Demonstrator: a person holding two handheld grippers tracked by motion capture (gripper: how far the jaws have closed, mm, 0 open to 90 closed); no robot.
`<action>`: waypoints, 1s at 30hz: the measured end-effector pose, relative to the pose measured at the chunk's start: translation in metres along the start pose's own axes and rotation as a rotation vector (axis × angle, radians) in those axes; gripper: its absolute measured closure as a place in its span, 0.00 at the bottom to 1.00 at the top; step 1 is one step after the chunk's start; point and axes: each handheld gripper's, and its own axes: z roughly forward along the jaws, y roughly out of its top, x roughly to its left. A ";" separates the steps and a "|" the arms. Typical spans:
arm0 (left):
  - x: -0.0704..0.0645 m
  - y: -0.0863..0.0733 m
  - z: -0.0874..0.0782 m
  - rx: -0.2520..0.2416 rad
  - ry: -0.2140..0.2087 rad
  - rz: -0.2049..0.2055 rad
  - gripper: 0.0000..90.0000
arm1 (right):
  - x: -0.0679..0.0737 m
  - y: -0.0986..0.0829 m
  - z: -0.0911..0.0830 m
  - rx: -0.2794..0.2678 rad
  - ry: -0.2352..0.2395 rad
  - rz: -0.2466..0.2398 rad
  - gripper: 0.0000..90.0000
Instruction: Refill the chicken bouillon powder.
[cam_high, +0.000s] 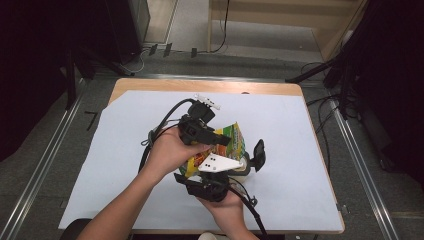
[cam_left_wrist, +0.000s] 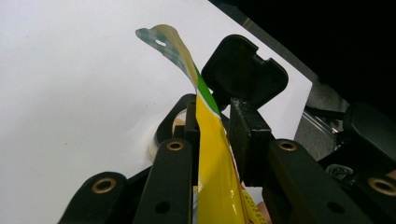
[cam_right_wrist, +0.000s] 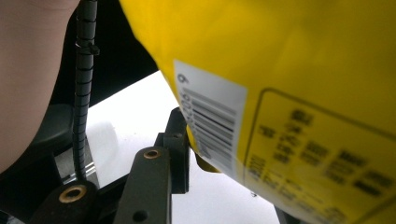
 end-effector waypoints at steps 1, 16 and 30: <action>-0.001 0.001 0.000 0.003 0.004 0.004 0.87 | 0.000 0.000 0.000 -0.001 0.001 0.000 0.75; 0.009 0.008 0.004 0.037 0.028 -0.015 0.87 | -0.007 0.006 0.010 0.020 0.019 0.032 0.74; 0.000 0.004 0.006 0.042 -0.001 0.000 0.90 | -0.009 -0.003 0.010 0.036 0.007 0.061 0.78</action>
